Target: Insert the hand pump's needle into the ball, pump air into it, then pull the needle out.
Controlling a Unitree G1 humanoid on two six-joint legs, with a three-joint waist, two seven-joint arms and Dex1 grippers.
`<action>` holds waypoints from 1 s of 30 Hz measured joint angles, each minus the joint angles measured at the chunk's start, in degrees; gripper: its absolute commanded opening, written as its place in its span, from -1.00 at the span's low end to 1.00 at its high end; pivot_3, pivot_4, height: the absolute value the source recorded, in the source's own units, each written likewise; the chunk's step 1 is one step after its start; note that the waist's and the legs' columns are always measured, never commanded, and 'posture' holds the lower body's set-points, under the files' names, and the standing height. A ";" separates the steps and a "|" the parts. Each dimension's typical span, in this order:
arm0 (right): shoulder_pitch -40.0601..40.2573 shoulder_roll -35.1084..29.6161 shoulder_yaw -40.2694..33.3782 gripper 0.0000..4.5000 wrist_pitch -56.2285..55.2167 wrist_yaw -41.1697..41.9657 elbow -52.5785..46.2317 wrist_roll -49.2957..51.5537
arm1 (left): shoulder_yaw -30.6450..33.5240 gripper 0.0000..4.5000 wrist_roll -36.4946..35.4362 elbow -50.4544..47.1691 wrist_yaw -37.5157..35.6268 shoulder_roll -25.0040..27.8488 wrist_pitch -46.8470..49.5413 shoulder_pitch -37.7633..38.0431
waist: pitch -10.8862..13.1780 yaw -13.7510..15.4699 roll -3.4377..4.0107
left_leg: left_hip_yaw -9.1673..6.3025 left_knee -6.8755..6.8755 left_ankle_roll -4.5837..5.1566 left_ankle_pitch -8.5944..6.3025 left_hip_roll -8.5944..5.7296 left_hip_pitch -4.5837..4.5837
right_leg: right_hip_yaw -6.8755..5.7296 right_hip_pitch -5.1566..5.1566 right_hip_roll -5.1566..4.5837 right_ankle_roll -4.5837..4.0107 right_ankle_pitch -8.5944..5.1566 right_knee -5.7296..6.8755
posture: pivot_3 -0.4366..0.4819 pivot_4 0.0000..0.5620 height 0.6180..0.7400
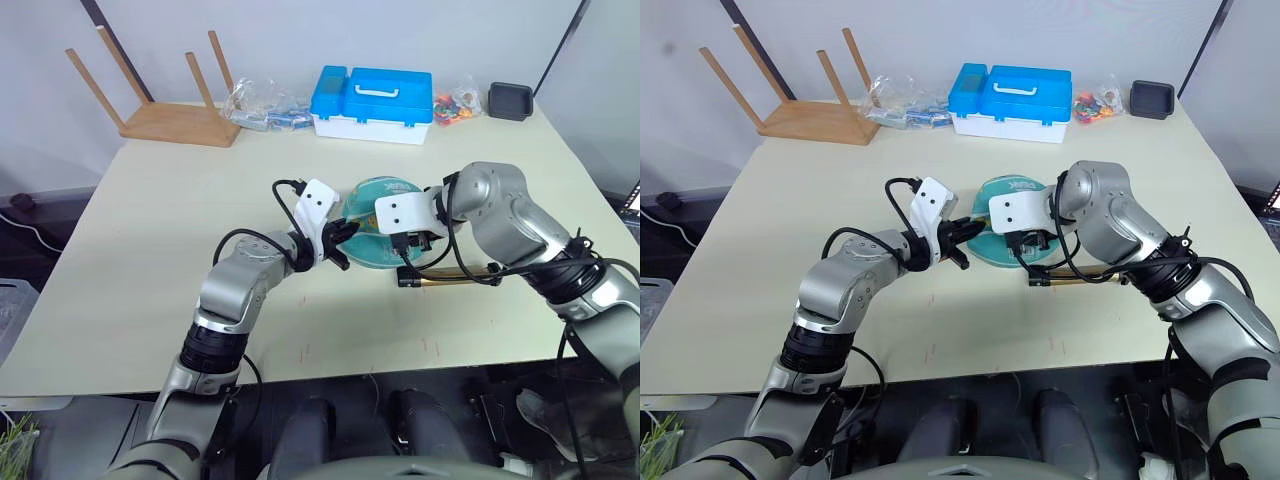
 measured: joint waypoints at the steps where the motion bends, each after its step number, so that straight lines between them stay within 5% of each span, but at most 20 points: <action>1: -0.01 0.09 0.00 -0.84 -0.16 0.21 0.02 -0.09 | 0.09 -1.00 0.01 0.06 0.09 0.03 0.00 -0.01 | 0.00 -0.01 0.00 | -0.02 0.00 0.00 0.00 0.00 0.00 | -0.01 0.00 0.01 0.00 0.00 0.00 | -0.05 -0.47 1.00; 20: -1.06 3.44 1.05 -0.84 1.21 2.52 2.91 -5.10 | -0.21 -1.00 0.07 0.28 1.23 -0.22 0.02 0.06 | -0.03 -0.23 0.00 | 0.02 0.03 -0.01 0.00 0.01 0.21 | 0.03 0.14 0.02 -0.01 0.01 0.08 | -0.05 -0.47 1.00; 30: -1.86 9.79 1.33 -0.84 -1.65 0.12 14.03 -7.34 | -0.09 -1.00 0.62 1.95 2.53 -0.36 0.06 0.57 | -0.54 -1.03 -0.34 | 0.05 -0.12 0.00 -0.01 0.23 1.44 | 0.14 1.14 0.33 0.16 -0.16 0.09 | -0.05 -0.47 1.00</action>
